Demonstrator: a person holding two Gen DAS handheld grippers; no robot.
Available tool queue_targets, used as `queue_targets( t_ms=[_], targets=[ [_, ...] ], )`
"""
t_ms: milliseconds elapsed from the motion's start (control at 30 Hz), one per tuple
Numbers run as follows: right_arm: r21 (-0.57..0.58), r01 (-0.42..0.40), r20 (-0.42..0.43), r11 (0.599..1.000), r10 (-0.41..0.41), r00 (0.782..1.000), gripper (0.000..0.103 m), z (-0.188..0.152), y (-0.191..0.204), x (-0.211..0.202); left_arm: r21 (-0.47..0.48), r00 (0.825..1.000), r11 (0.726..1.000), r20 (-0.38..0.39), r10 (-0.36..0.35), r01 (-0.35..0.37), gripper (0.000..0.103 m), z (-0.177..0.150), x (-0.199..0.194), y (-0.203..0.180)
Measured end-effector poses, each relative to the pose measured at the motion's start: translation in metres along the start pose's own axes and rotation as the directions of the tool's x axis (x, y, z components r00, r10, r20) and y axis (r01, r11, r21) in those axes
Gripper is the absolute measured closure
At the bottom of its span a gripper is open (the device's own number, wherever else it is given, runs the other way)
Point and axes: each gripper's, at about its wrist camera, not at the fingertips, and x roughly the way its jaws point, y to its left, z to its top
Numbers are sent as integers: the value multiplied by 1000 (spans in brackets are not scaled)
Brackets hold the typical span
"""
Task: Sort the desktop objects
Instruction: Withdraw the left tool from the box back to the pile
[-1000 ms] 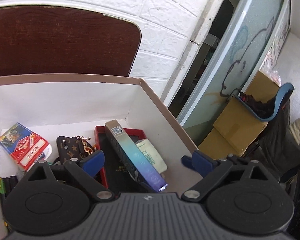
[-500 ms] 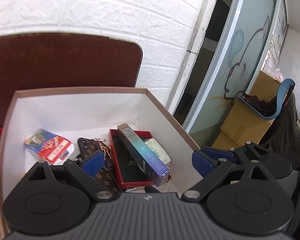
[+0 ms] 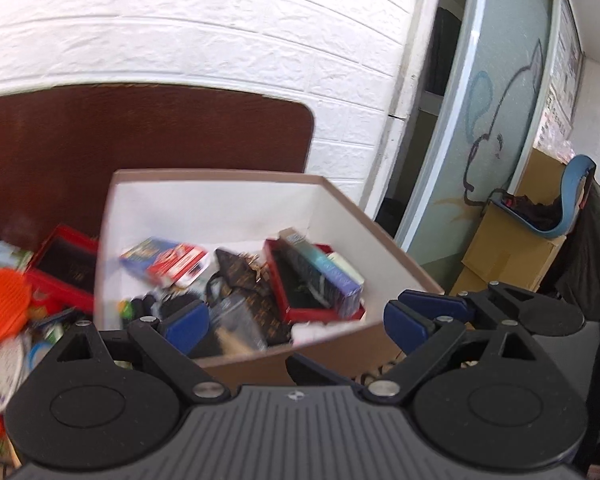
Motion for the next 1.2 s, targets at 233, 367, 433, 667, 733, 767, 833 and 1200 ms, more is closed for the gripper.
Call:
queue_targets(
  t_ms=[233,367,433,667,733,767,833,1200],
  targets=[
    [-8,-86,-1,996,86,996,13,-24,38,6,-65,998,996,-6,68,-68,6,-38,-36,30],
    [-32,-141,-11,989,141,990,13,-38,70,9,-108,994,988,-24,109,-111,6,-62,-55,53],
    [-40,-169,-22,985,168,985,13,-45,86,12,-124,990,982,-40,137,-141,6,-74,-64,67],
    [-42,-261,-96,965,256,962,14,-63,129,31,-188,957,939,-100,274,-288,9,-105,-81,121],
    [-47,-264,-110,963,258,960,14,-66,138,38,-222,950,925,-113,290,-309,12,-107,-79,136],
    [-49,-261,-114,964,254,960,15,-67,142,41,-232,949,921,-117,293,-313,15,-108,-79,141],
    [-51,-252,-127,966,244,961,24,-68,150,47,-245,945,914,-132,300,-325,23,-109,-74,149],
    [-19,-214,-142,977,210,967,44,-68,157,78,-273,939,902,-173,297,-336,45,-106,-43,169]
  ],
)
